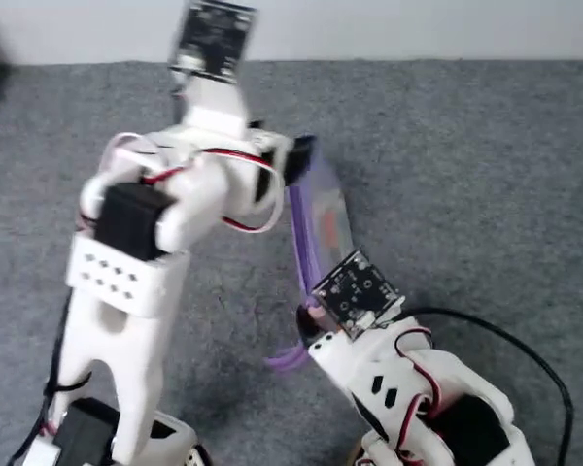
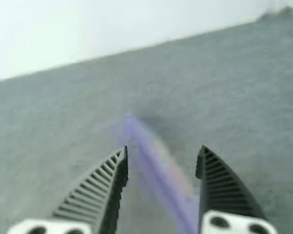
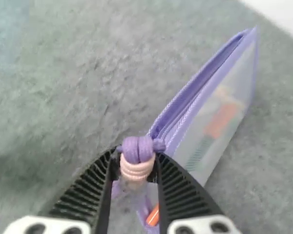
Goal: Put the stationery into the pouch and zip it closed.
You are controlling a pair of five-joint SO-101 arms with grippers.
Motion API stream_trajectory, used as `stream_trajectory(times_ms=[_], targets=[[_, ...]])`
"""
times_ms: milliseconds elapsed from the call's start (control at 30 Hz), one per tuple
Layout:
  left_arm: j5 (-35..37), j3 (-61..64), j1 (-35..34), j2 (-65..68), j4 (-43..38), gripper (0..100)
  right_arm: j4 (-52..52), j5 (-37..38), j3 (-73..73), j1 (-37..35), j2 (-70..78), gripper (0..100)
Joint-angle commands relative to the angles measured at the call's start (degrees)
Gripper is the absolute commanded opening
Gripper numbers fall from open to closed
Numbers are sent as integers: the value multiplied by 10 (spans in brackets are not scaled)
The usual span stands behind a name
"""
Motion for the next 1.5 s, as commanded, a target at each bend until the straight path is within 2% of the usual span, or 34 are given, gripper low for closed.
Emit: stream_trajectory(times_ms=[0, 133, 200, 267, 400, 500, 700, 900, 1133, 1267, 1367, 1467], targets=[[-36, -33, -43, -8, 67, 228, -31, 8, -7, 36, -7, 8], [-94, -29, -56, -2, 127, 228, -29, 9, -14, 37, -7, 8], [-96, -8, -59, -2, 114, 228, -29, 18, -18, 37, -6, 8], [-90, 13, -59, -2, 84, 228, -28, 36, -16, 37, -6, 8], [-6, 53, -52, -2, -15, 228, -28, 45, -16, 36, -2, 8], [30, 108, -35, -1, -93, 228, -27, 45, -15, 26, -2, 8], [38, 220, 23, -2, -198, 228, 11, 44, -15, -21, -4, 8], [29, 315, 43, -1, -266, 228, 20, 46, -16, -22, -3, 8], [-32, 429, -27, -2, -268, 220, 22, 46, -40, -19, -1, 8], [-57, 458, -78, -6, -267, 161, 17, 83, -51, 29, -1, 8], [-78, 469, -77, -7, -254, 132, -1, 104, -50, 76, -1, 8], [-78, 467, -46, -8, -230, 129, -40, 106, -48, 92, 0, 8]])
